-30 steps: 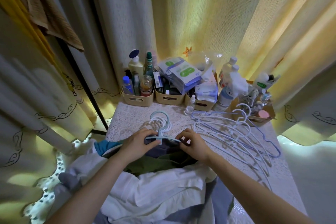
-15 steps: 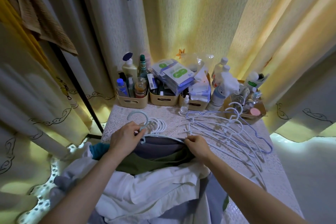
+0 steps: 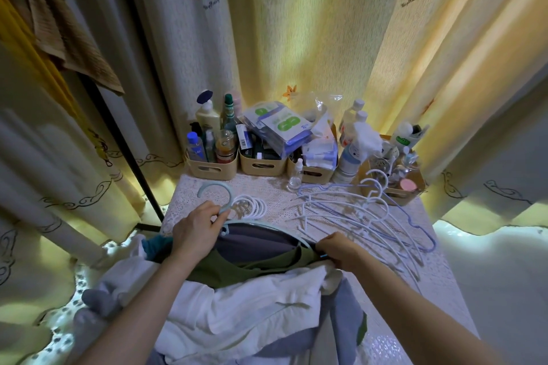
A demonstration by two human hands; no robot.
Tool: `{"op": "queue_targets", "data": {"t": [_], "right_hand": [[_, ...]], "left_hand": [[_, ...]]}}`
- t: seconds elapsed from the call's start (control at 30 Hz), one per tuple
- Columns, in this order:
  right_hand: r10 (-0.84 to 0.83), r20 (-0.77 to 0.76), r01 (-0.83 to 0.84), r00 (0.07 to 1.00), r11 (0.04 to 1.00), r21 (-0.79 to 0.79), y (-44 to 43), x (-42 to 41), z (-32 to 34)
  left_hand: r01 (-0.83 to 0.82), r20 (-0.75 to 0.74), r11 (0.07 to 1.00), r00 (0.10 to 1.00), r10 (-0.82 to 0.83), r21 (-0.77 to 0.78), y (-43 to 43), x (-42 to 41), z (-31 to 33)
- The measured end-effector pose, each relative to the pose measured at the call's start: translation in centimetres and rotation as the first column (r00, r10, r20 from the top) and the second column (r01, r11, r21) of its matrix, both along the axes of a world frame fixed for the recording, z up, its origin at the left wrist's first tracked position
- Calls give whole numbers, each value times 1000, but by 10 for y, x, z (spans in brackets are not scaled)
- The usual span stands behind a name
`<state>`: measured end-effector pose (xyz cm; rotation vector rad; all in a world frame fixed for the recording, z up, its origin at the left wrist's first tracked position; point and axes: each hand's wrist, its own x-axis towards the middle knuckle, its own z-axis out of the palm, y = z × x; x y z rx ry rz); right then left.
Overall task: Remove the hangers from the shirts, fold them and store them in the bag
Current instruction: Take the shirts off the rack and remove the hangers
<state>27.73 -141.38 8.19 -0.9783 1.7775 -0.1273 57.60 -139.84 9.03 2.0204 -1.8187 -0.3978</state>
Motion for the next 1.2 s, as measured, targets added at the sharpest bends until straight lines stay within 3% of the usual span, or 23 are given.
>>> {"op": "queue_targets", "data": {"t": [0.17, 0.27, 0.37, 0.47, 0.57, 0.67, 0.73, 0.83, 0.97, 1.07, 1.13, 1.2], "right_hand": [[-234, 253, 208, 939, 970, 128, 12, -14, -13], [-286, 307, 218, 908, 947, 236, 24, -14, -17], [-244, 321, 205, 915, 967, 153, 23, -11, -12], [-89, 261, 135, 961, 977, -167, 5, -9, 4], [178, 51, -130, 983, 861, -492, -6, 11, 27], [557, -66, -491, 828, 663, -565, -3, 60, 37], [627, -133, -563, 768, 562, -605, -2, 84, 34], [548, -89, -474, 832, 617, -628, -14, 72, 34], [370, -65, -330, 927, 719, -611, -34, -16, 28], [113, 16, -77, 994, 774, -629, -37, -93, 13], [-43, 28, 51, 999, 796, -603, -30, -131, -2], [-106, -45, 61, 993, 817, -574, -19, -150, -19]], "left_hand": [[-92, -91, 996, 992, 90, -20, 3, -13, -4], [-202, -205, 977, 961, 185, -65, -1, -16, 1], [-106, -136, 994, 985, 106, 1, -8, -19, 5], [27, -122, 991, 992, -11, 130, -11, -22, 7], [124, -164, 982, 981, -99, 145, -11, -23, 8], [204, -203, 965, 964, -170, 162, -14, -34, 10], [214, -275, 960, 948, -159, 180, -15, -37, 9], [212, -413, 947, 905, -99, 239, -13, -18, 0], [288, -385, 910, 909, -161, 298, -6, 6, -18], [333, -446, 885, 879, -166, 326, 0, 2, -23], [379, -449, 848, 872, -193, 370, 3, -4, -24], [363, -429, 829, 888, -168, 426, 2, -9, -24]]}}
